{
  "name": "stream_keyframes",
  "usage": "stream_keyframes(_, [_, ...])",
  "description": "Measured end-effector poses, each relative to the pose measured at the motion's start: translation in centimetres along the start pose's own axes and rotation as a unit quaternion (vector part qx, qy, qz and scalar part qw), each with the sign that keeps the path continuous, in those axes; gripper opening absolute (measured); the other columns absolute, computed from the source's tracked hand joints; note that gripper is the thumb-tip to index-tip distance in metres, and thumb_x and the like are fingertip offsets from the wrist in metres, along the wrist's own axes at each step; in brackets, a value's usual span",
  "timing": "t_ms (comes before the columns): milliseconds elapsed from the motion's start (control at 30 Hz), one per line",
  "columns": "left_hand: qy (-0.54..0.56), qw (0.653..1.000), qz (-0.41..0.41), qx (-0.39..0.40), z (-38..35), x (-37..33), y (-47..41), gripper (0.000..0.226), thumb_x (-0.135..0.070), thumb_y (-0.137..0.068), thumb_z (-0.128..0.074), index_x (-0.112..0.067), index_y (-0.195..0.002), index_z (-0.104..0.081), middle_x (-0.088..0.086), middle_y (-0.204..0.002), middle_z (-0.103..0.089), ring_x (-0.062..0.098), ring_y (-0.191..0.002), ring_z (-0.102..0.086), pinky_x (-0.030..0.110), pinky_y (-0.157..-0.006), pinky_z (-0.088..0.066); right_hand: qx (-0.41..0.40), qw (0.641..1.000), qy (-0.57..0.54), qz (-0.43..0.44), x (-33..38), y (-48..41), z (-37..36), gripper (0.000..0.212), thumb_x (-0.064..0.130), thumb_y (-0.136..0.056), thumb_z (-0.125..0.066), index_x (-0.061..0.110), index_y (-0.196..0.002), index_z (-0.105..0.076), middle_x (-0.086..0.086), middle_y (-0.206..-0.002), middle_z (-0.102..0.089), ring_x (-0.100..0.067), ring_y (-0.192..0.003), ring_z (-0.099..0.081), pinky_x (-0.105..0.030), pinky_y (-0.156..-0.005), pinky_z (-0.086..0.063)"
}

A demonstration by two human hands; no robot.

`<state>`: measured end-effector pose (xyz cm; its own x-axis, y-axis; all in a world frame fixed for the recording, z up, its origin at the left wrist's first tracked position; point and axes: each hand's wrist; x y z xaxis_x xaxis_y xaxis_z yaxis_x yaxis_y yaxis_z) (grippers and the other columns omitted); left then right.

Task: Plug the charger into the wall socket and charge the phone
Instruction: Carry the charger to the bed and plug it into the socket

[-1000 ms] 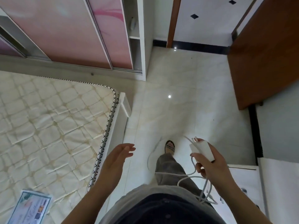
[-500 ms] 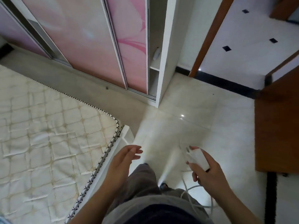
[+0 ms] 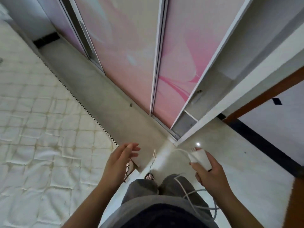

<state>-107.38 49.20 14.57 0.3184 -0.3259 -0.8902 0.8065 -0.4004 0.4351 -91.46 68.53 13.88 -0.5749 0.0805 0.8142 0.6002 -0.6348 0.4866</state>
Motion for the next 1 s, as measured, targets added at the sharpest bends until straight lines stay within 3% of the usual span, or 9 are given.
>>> stream_keyframes(200, [0.046,0.995,0.028,-0.088,0.7,-2.5,-6.6,0.029,-0.022,-0.095,-0.039,-0.018,-0.095,-0.067,0.003,-0.097,-0.072,0.017,-0.089,-0.066,0.022,-0.074,-0.045,0.082,0.995,0.048,0.010,6.2,-10.4,-2.0,0.034,0.011,-0.080,-0.064,0.038,-0.101,-0.065,0.013,-0.063,-0.064,0.003,-0.047,-0.055,-0.014,-0.045,-0.042])
stream_keyframes(333, [0.088,0.980,0.036,-0.174,1.1,-4.5,-11.2,0.029,-0.022,-0.095,-0.039,-0.018,-0.094,-0.067,0.005,-0.097,-0.071,0.017,-0.088,-0.066,0.019,-0.072,-0.044,0.144,0.984,0.100,0.039,11.1,-18.1,-4.0,0.040,0.013,-0.078,-0.064,0.052,-0.091,-0.063,0.019,-0.052,-0.062,0.001,-0.042,-0.052,-0.013,-0.040,-0.039])
stream_keyframes(500, [0.138,0.953,0.064,-0.262,2.7,-6.0,-14.7,0.029,-0.020,-0.095,-0.039,-0.014,-0.094,-0.067,0.009,-0.096,-0.071,0.014,-0.084,-0.066,0.013,-0.069,-0.049,0.210,0.964,0.151,0.063,15.9,-25.0,-8.0,0.036,0.009,-0.080,-0.065,0.045,-0.089,-0.064,0.017,-0.047,-0.060,0.001,-0.036,-0.047,-0.013,-0.035,-0.037])
stream_keyframes(667, [0.175,0.912,0.107,-0.355,5.8,-6.3,-16.5,0.028,-0.022,-0.094,-0.040,-0.019,-0.090,-0.068,0.003,-0.093,-0.072,0.018,-0.087,-0.066,0.031,-0.082,-0.048,0.302,0.930,0.193,0.084,20.7,-29.8,-14.4,0.038,0.013,-0.080,-0.063,0.047,-0.096,-0.064,0.014,-0.049,-0.059,-0.001,-0.039,-0.045,-0.018,-0.038,-0.038])
stream_keyframes(833, [0.198,0.894,0.115,-0.385,11.4,-7.1,-22.5,0.028,-0.026,-0.094,-0.041,-0.022,-0.090,-0.068,-0.003,-0.091,-0.073,0.012,-0.085,-0.067,0.029,-0.081,-0.048,0.320,0.916,0.215,0.113,25.7,-34.6,-22.1,0.038,0.014,-0.079,-0.063,0.048,-0.097,-0.063,0.016,-0.047,-0.057,-0.003,-0.038,-0.044,-0.017,-0.038,-0.039])
stream_keyframes(1000, [0.178,0.905,0.088,-0.377,21.6,-10.4,-30.0,0.028,-0.027,-0.095,-0.039,-0.025,-0.093,-0.067,-0.004,-0.094,-0.072,0.006,-0.085,-0.066,0.031,-0.085,-0.048,0.312,0.919,0.204,0.128,32.9,-38.1,-31.3,0.034,0.013,-0.080,-0.062,0.043,-0.097,-0.063,0.013,-0.045,-0.057,-0.004,-0.037,-0.045,-0.015,-0.036,-0.039])
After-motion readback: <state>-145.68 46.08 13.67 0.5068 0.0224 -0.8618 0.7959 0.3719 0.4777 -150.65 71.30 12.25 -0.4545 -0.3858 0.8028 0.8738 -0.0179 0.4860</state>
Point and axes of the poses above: each hand's wrist, its own y-axis away from the middle knuckle, its own z-axis out of the back of the hand, x = y × z
